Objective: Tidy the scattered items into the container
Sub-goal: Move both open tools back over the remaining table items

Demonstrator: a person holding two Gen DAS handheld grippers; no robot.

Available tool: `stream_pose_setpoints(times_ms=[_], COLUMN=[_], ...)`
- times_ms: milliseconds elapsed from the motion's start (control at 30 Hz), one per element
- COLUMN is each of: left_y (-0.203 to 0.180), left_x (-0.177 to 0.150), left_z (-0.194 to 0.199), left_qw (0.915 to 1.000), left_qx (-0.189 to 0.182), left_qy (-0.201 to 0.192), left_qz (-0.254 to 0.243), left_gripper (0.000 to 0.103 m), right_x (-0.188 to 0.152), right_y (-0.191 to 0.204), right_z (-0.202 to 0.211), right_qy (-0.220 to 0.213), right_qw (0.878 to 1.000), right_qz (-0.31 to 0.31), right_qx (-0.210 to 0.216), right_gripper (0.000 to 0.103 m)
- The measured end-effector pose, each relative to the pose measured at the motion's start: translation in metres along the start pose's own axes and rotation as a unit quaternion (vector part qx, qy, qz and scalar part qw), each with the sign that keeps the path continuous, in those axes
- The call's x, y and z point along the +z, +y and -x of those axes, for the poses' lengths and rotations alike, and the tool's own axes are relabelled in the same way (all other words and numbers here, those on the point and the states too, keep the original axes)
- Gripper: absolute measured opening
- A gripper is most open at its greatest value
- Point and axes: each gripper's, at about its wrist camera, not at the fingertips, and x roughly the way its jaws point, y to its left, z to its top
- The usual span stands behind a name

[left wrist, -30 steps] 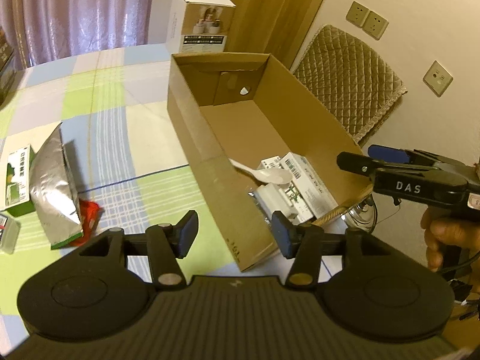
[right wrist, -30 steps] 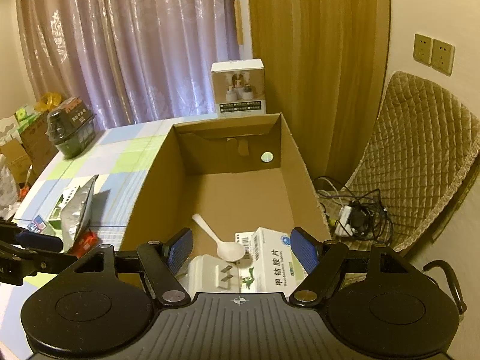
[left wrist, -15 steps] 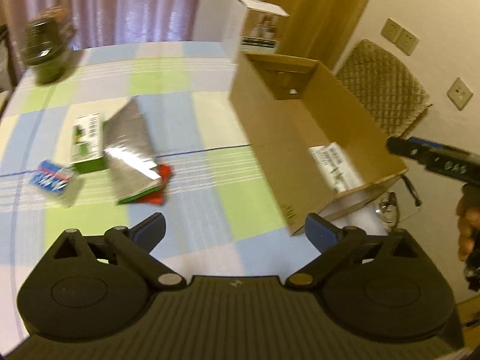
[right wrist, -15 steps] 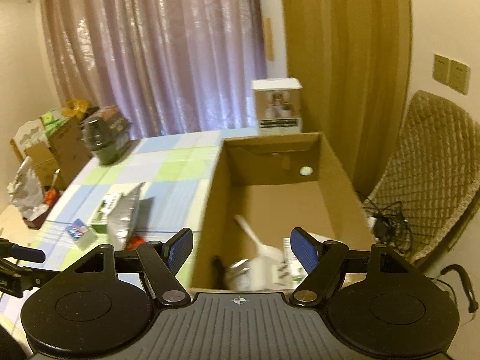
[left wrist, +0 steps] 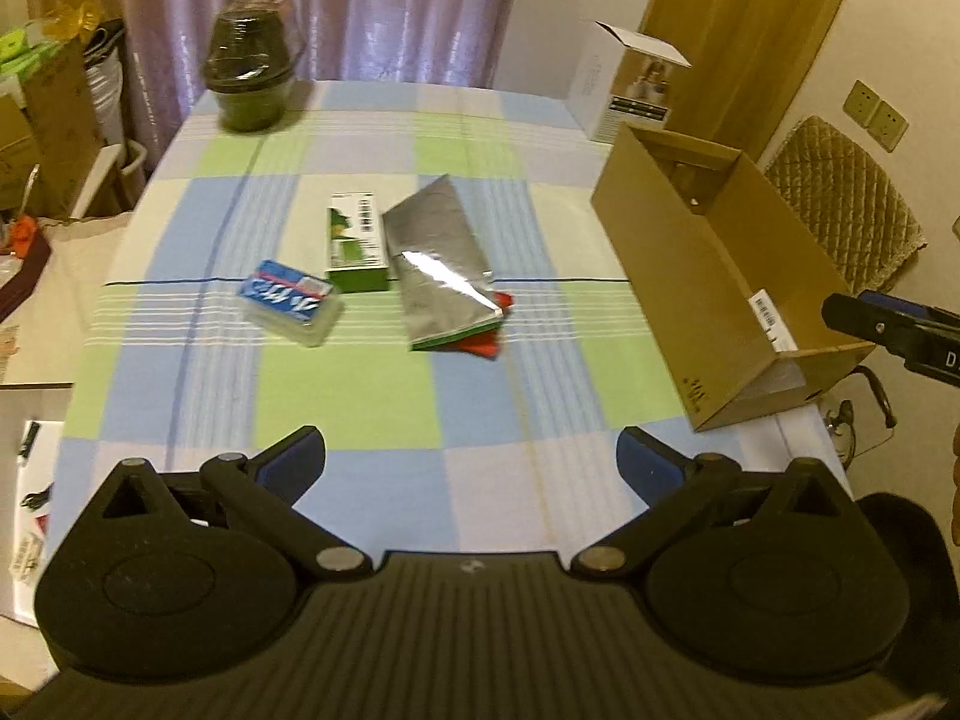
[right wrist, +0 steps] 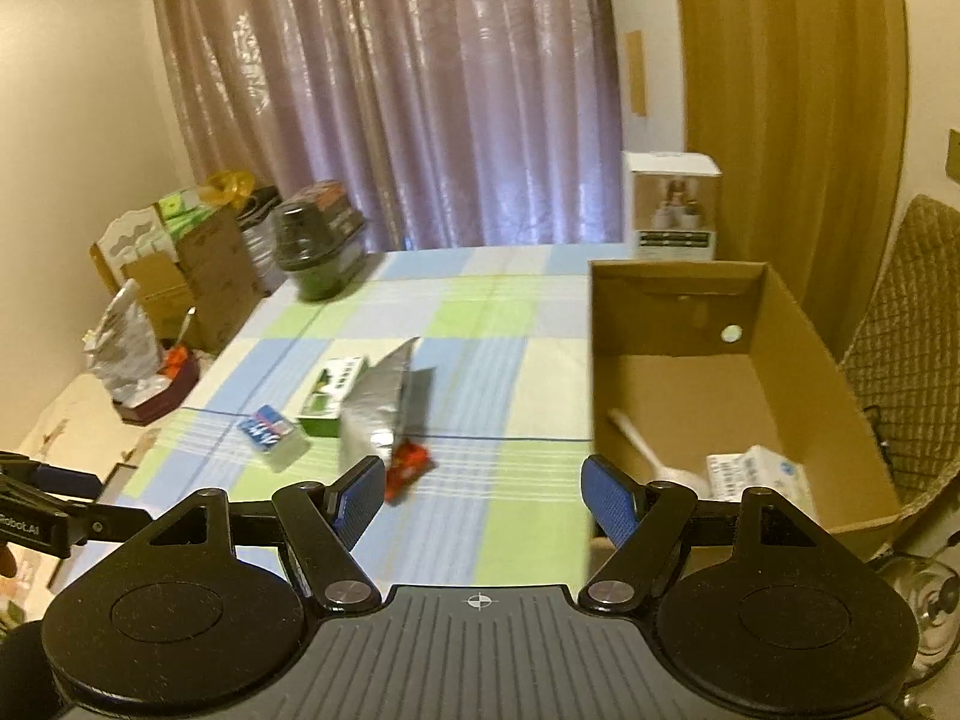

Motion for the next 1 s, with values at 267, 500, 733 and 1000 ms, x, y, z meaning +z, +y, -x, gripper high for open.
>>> stream_pose_setpoints(times_ms=[267,500,733,1000], left_y=[0.027,0.048,0.061,0.066], left_x=[-0.013,-0.027,-0.033,-0.035], left_z=[0.023,0.035,0.04,0.035], left_qw=[0.9996,0.9988,0.9981,0.9978], left_qx=[0.022,0.032,0.035,0.034], left_qy=[-0.007,-0.009,-0.009,-0.005], left_qz=[0.014,0.037,0.049,0.056], left_gripper=[0.101,0.102,0.102,0.102], right_x=[-0.008,-0.019,-0.024,-0.024], right_y=[0.034,0.054,0.063,0.066], right_z=[-0.002,-0.009,-0.014,-0.025], right_qy=[0.012,0.029,0.037,0.047], right_qw=[1.0,0.999,0.998,0.998], right_qz=[0.019,0.029,0.032,0.037], right_qx=[0.018,0.027,0.03,0.029], right_gripper=[0.078,0.078,0.078,0.078])
